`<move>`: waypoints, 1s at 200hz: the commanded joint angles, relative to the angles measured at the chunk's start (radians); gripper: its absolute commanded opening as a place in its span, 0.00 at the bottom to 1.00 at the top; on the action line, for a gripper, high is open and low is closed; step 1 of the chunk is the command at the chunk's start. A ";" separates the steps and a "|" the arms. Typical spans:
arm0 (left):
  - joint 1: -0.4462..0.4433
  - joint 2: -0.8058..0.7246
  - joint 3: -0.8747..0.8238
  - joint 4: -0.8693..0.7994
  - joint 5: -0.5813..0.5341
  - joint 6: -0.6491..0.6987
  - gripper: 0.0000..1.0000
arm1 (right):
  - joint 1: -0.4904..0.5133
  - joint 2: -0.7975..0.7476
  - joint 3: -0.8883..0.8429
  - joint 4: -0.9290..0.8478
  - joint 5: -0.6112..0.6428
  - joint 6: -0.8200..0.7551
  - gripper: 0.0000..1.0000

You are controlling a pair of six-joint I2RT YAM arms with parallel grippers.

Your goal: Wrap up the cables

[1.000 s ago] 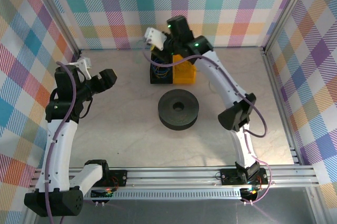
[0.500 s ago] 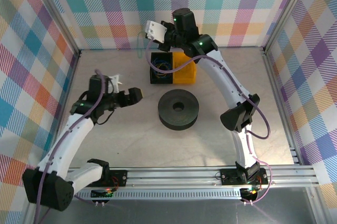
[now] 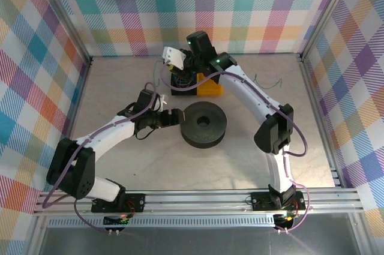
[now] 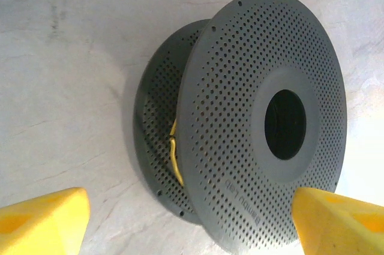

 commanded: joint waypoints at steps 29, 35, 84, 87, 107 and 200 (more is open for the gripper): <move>-0.021 0.135 -0.027 0.271 0.084 -0.099 0.79 | 0.003 -0.101 -0.118 0.117 -0.029 0.059 0.00; -0.022 0.150 -0.031 0.297 0.096 -0.112 0.78 | 0.003 -0.099 -0.119 0.118 -0.030 0.061 0.00; -0.029 0.238 -0.041 0.389 0.133 -0.159 0.68 | 0.003 -0.096 -0.140 0.136 -0.032 0.079 0.00; -0.029 0.242 -0.042 0.393 0.135 -0.161 0.67 | 0.003 -0.095 -0.141 0.136 -0.032 0.079 0.00; -0.029 0.255 -0.047 0.416 0.140 -0.177 0.60 | 0.003 -0.094 -0.150 0.138 -0.030 0.085 0.00; -0.029 0.058 0.094 -0.060 -0.048 0.022 0.00 | -0.008 -0.145 -0.228 0.176 -0.007 0.119 0.00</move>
